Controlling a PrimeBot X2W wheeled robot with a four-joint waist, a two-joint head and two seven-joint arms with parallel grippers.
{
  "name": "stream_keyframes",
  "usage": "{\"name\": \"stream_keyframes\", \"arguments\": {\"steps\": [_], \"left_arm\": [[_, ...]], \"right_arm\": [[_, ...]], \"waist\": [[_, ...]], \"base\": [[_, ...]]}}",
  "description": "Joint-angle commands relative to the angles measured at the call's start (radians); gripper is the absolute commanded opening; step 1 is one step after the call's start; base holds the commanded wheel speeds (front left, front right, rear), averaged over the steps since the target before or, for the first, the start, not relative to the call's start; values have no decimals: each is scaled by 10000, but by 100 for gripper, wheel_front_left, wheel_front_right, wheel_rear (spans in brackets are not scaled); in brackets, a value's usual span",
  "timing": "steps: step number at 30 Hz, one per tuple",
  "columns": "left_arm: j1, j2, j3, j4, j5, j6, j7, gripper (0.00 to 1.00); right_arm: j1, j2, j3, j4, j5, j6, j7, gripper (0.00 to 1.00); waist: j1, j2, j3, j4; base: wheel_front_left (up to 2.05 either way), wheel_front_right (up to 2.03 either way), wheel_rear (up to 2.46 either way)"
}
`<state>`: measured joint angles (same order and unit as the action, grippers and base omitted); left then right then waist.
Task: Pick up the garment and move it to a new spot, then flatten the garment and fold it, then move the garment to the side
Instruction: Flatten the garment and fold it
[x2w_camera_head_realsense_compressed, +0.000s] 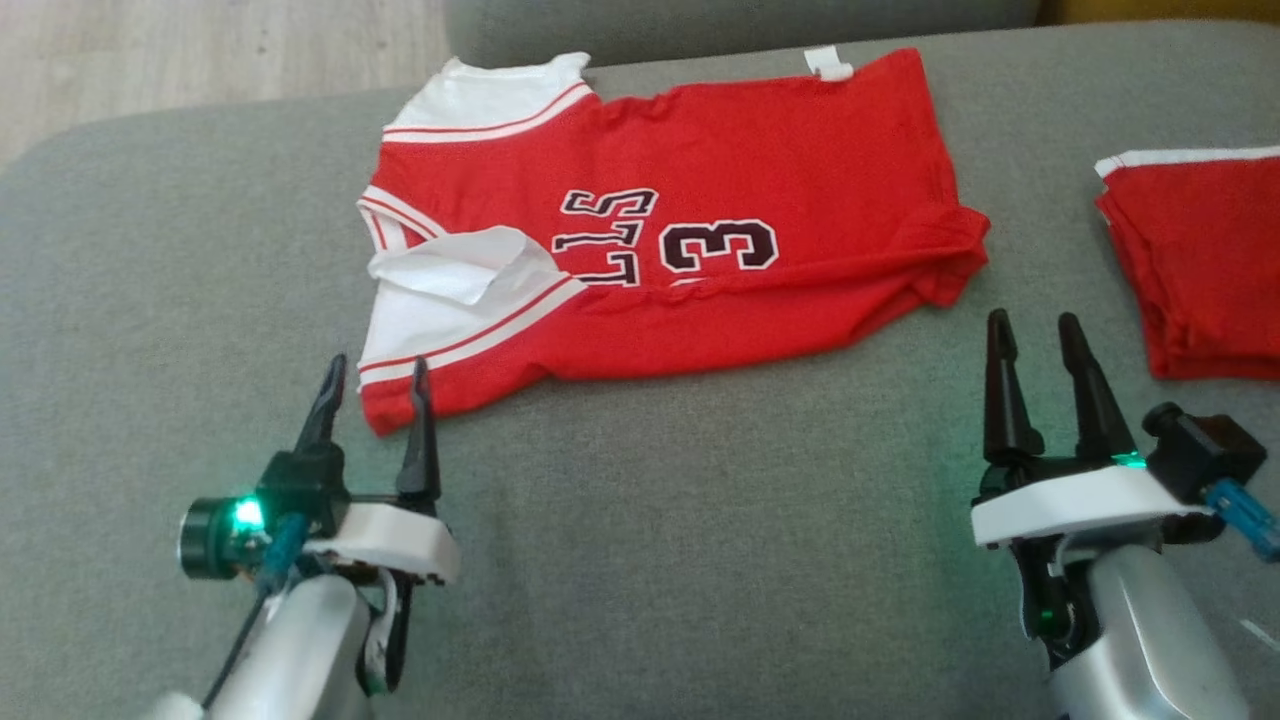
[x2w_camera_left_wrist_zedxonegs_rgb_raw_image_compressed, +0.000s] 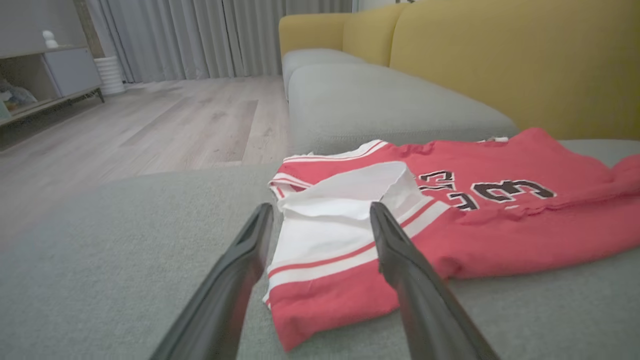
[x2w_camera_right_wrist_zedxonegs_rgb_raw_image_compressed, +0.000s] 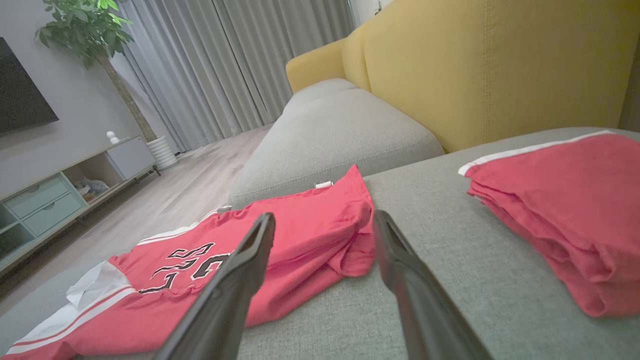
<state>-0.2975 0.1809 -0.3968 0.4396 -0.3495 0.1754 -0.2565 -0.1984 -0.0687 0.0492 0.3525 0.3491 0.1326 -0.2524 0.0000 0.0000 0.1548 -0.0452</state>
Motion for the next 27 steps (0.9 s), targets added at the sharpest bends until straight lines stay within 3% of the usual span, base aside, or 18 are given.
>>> {"name": "stream_keyframes", "arguments": {"steps": [1, 5, 10, 16, 20, 21, 22, 23, 27], "left_arm": [[-609, 141, 391, -78, 48, -30, -32, 100], [-1169, 134, 456, 1100, -106, -148, 218, 100], [-1766, 213, 634, 2651, -248, 109, 792, 100], [-1986, 238, 561, 3872, -320, 281, 1687, 100], [-1980, 184, 372, 4386, -358, 155, 2312, 100], [-1984, 173, 337, 4453, -376, 96, 2400, 70], [-1991, 169, 320, 4482, -393, 54, 2402, 28], [-2001, 162, 304, 4477, -403, 12, 2348, 0], [-2092, 170, 370, 4196, -432, -5, 1629, 0]], "right_arm": [[-388, 108, 262, -363, -72, -19, -93, 100], [-485, 139, 407, -290, -75, -19, -93, 100], [-556, 164, 488, -240, -39, -19, -93, 100], [-608, 175, 596, -227, 9, -19, -93, 100], [-607, 180, 647, -204, 60, -19, -93, 100], [-603, 181, 661, -194, 79, -19, -93, 100], [-600, 181, 678, -182, 103, -19, -93, 100], [-599, 182, 695, -163, 126, -19, -93, 100], [-636, 183, 696, -13, 197, -19, -93, 100]], "waist": [[0, 0, 105, -101], [0, 0, 385, -357], [0, 0, 674, -665], [0, 0, 740, -846], [0, 0, 707, -892], [0, 0, 695, -897], [0, 0, 674, -898], [0, 0, 648, -898], [0, 0, 477, -864]], "base": [[0, 0, 0], [0, 0, 0], [0, 0, 0], [0, 0, 0], [0, 0, 0], [0, 0, 0], [0, 0, 0], [0, 0, 0], [0, 0, 0]]}}
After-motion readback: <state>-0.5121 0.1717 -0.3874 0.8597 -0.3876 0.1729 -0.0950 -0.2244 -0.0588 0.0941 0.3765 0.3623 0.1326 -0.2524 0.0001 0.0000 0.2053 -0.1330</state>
